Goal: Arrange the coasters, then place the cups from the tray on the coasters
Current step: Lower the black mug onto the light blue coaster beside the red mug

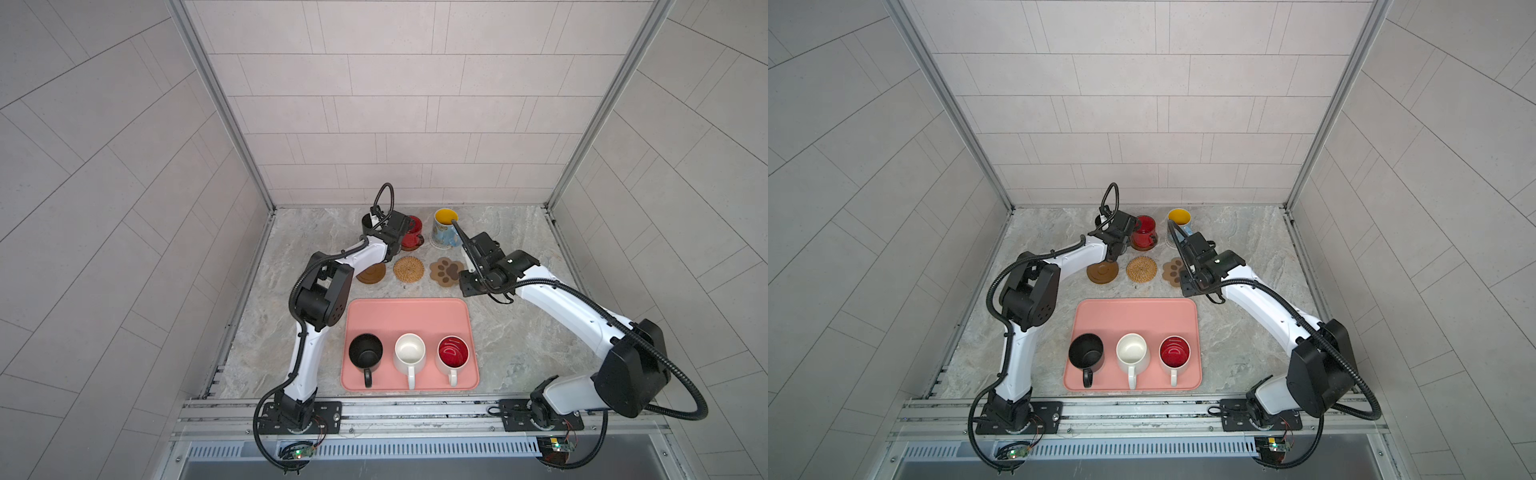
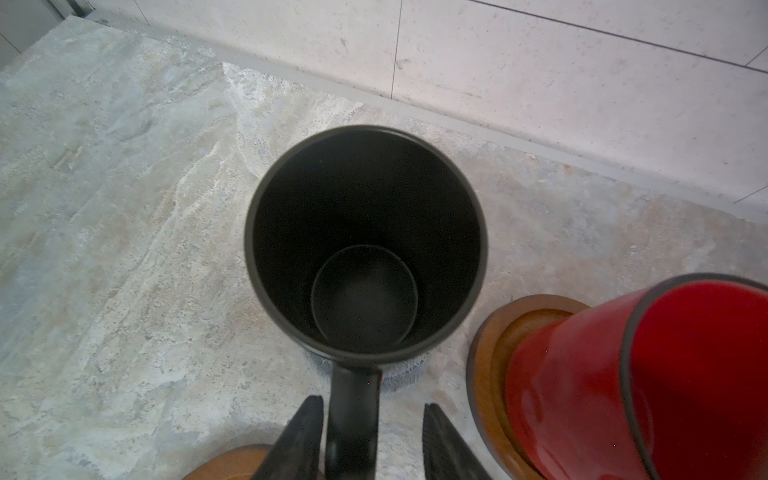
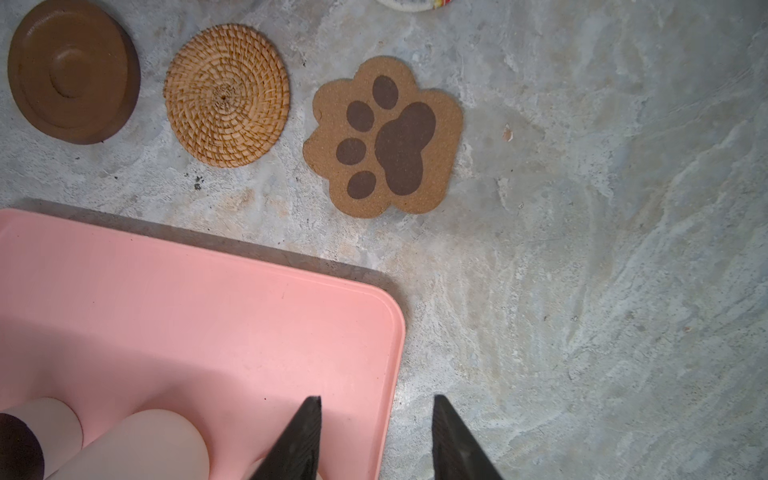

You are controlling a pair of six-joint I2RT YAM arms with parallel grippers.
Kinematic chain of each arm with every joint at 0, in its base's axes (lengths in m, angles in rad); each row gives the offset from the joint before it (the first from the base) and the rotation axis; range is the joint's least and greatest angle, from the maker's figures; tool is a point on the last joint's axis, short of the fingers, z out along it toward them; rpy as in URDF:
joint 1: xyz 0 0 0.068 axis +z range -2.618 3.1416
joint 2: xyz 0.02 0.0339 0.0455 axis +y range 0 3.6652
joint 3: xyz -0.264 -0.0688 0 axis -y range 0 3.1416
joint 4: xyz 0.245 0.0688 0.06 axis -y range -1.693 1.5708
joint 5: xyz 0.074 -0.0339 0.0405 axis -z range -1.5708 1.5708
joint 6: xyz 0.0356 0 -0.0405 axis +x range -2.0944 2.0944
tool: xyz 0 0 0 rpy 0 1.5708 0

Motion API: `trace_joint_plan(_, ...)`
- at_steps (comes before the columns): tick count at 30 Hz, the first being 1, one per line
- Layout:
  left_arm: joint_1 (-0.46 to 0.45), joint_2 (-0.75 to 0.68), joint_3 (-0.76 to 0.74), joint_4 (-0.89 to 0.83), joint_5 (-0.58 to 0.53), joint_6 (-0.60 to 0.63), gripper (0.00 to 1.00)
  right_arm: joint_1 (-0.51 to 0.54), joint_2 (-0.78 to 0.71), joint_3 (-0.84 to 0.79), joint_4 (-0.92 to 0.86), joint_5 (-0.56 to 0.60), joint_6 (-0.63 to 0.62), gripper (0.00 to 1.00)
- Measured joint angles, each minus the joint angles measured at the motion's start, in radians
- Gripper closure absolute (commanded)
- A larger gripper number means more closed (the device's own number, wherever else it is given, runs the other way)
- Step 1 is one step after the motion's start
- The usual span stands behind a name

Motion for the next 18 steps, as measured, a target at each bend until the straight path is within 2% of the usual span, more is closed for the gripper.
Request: trace_joint_plan(18,0.0,0.0,0.0,0.028,0.058,-0.01,0.54,0.0,-0.02,-0.01,0.0,-0.002,0.011,0.54)
